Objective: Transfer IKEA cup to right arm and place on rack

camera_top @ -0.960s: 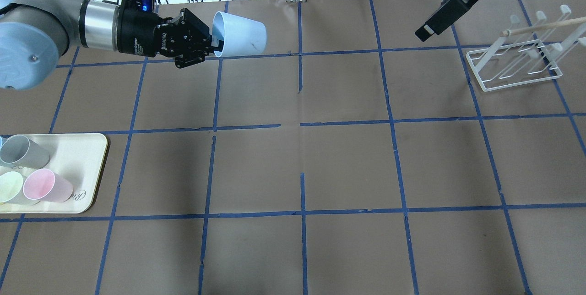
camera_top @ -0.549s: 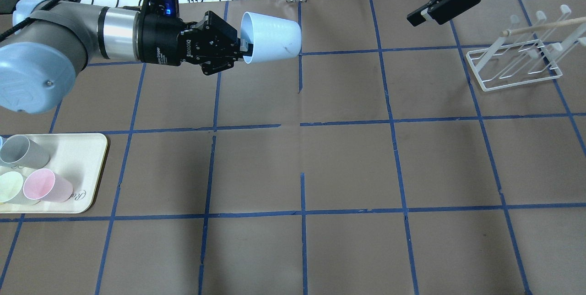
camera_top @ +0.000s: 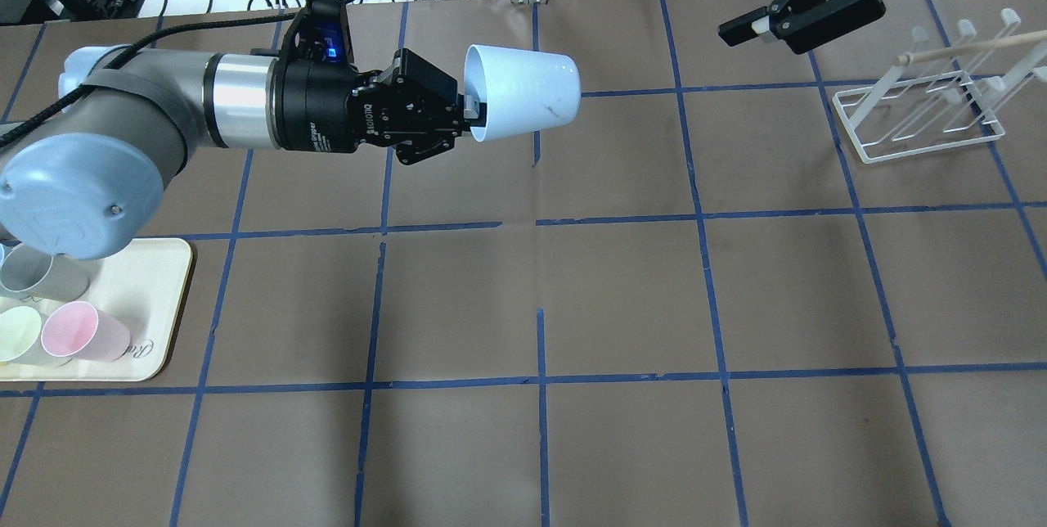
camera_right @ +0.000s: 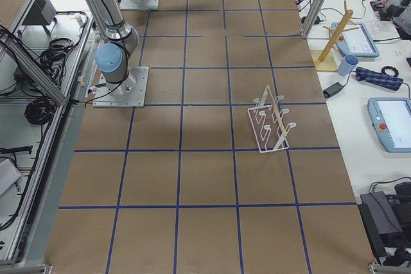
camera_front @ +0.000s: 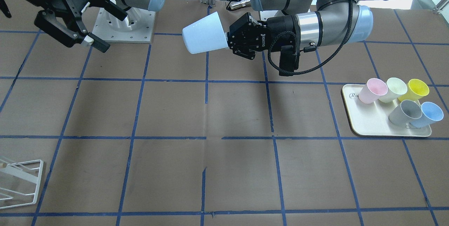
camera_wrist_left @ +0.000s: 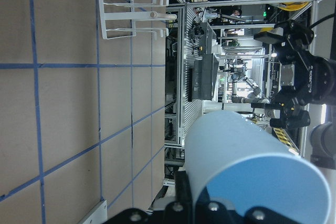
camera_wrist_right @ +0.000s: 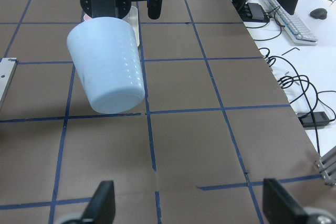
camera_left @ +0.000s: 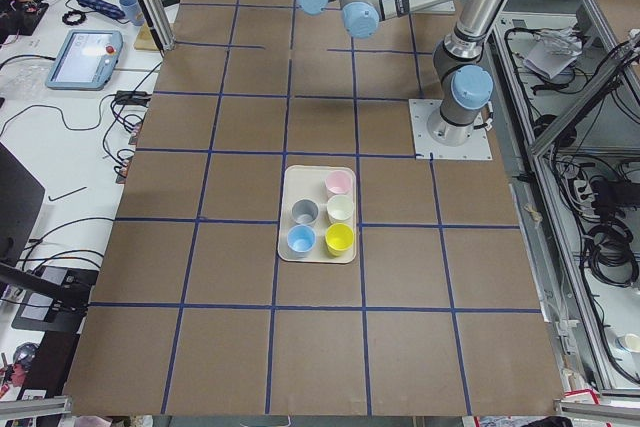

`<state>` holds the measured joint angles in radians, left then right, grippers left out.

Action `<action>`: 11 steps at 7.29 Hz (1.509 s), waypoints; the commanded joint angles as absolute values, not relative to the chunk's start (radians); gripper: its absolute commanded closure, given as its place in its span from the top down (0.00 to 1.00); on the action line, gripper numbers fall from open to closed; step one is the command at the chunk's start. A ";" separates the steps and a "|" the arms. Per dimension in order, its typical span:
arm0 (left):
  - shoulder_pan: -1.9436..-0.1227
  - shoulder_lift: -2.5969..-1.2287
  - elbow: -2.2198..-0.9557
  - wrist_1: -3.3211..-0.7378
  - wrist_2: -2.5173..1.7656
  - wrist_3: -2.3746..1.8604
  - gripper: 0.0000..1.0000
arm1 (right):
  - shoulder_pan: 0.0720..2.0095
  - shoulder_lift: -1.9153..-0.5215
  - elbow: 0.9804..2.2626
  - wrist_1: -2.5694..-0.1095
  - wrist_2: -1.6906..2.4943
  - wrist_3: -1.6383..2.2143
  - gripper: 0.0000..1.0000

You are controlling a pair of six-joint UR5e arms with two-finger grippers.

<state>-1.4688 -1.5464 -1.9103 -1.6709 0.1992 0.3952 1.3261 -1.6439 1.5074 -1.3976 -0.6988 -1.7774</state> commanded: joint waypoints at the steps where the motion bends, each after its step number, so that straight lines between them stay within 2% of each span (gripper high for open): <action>1: -1.485 -1.525 -1.943 -1.672 0.126 0.394 0.00 | 1.325 -1.675 1.511 -1.286 -0.590 -1.851 1.00; 3: -1.499 -1.514 -1.959 -1.670 0.123 0.394 0.00 | 1.325 -1.681 1.485 -1.159 -0.609 -1.870 1.00; 5: -1.499 -1.508 -1.971 -1.666 0.118 0.394 0.00 | 1.325 -1.666 1.483 -1.039 -0.685 -2.043 1.00; 8: -1.500 -1.497 -1.971 -1.667 0.117 0.391 0.00 | 1.365 -1.599 1.462 -1.046 -0.673 -2.152 1.00; 11: -1.512 -1.490 -1.979 -1.669 0.097 0.391 0.00 | 1.463 -1.578 1.454 -1.046 -0.574 -2.051 1.00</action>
